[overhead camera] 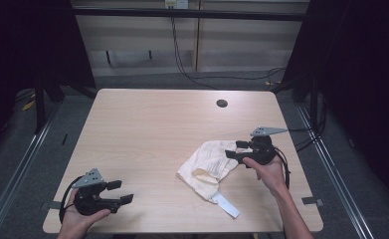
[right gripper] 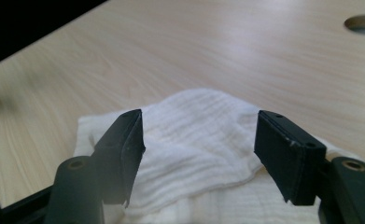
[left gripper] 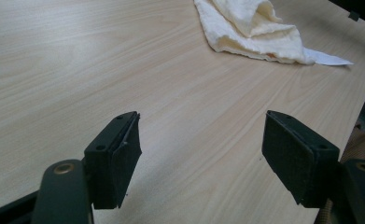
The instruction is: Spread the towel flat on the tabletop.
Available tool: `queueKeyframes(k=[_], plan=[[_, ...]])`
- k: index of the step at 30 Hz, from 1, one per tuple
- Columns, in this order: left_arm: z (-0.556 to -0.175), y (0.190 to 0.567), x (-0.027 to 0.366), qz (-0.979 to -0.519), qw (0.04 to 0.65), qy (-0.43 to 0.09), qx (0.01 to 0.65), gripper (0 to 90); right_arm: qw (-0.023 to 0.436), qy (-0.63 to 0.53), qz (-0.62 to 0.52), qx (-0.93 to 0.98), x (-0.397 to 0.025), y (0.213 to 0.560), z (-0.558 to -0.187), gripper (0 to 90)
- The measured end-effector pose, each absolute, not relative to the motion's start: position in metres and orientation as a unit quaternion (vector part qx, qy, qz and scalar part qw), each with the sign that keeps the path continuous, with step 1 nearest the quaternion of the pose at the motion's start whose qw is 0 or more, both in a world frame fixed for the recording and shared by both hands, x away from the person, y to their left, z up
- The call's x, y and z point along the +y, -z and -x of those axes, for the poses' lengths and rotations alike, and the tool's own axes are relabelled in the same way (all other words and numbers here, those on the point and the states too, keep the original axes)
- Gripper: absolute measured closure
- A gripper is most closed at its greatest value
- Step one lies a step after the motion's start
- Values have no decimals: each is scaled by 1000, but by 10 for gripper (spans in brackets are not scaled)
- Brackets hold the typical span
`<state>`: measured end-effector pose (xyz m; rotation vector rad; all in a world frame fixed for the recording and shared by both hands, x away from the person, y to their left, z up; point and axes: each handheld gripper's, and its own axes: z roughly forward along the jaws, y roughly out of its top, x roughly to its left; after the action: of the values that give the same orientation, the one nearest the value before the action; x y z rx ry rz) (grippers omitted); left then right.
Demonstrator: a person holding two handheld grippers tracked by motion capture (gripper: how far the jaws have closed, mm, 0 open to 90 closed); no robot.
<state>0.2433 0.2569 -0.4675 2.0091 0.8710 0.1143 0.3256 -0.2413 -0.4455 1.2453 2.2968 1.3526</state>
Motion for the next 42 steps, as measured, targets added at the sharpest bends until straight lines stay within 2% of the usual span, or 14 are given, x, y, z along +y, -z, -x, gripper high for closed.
queueKeyframes(k=[7, 12, 19, 24, 28, 29, 31, 34, 35, 36, 37, 39, 42], plan=[[-243, 467, 255, -817, 455, -44, 352, 279, 88, -411, -418, 805, -232, 473, -332, 309], [-242, 467, 257, -815, 457, -44, 354, 279, 87, -393, -408, 819, -225, 480, -333, 317], [-241, 466, 258, -816, 457, -45, 350, 278, 105, -347, -390, 846, -212, 501, -340, 307], [-242, 467, 258, -816, 458, -45, 351, 278, 118, -332, -384, 853, -207, 501, -338, 314], [-241, 467, 258, -815, 459, -45, 352, 278, 122, -327, -382, 856, -205, 499, -336, 416], [-241, 467, 258, -815, 459, -45, 352, 278, 122, -327, -382, 856, -205, 499, -336, 416], [-242, 467, 257, -815, 458, -45, 351, 278, 117, -332, -376, 857, -204, 498, -335, 503], [-242, 467, 257, -816, 457, -45, 351, 278, 116, -332, -375, 858, -203, 498, -334, 552], [-242, 467, 256, -815, 458, -45, 352, 279, 111, -335, -371, 859, -202, 497, -334, 636], [-242, 467, 256, -815, 458, -45, 352, 279, 111, -335, -371, 859, -202, 497, -334, 636], [-242, 467, 256, -815, 458, -45, 352, 279, 103, -340, -372, 858, -202, 497, -333, 714], [-242, 467, 256, -815, 459, -45, 351, 280, 94, -346, -370, 857, -202, 498, -333, 793], [-242, 467, 256, -816, 457, -46, 351, 281, 90, -349, -367, 857, -201, 498, -333, 825]])
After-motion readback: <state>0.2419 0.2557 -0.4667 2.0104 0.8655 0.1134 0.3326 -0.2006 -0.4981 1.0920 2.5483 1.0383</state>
